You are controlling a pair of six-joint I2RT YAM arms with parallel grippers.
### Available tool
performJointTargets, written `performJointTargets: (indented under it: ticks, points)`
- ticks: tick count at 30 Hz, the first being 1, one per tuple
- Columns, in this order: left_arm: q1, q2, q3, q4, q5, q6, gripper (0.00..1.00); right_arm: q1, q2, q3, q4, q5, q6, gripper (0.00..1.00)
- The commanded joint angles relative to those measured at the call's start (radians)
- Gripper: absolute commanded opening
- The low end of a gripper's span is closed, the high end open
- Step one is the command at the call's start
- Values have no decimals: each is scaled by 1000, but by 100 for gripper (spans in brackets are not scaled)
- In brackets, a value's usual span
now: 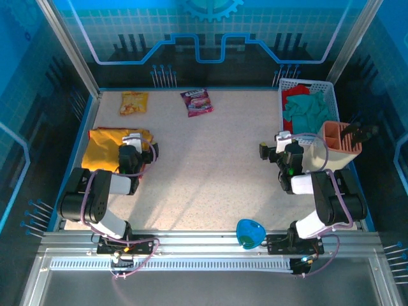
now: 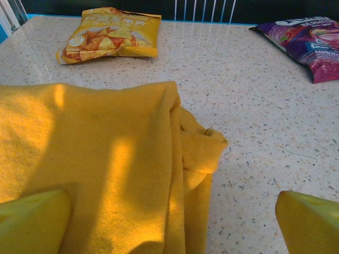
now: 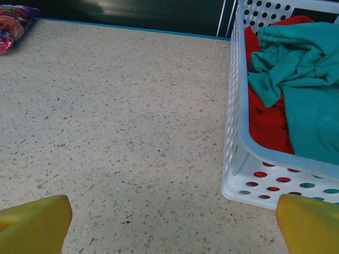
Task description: Fold and stack the t-shirts
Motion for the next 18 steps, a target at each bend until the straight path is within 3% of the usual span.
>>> performJointTargets:
  ticks: [1, 5, 18]
  points:
    - [5, -4, 15, 31, -9, -22, 99, -1, 9, 19, 18, -13, 11, 100]
    - [5, -4, 15, 31, -10, -22, 99, -8, 8, 32, -7, -96, -9, 100]
    - [6, -5, 15, 31, -10, -21, 99, -16, 7, 30, -4, -97, 2, 100]
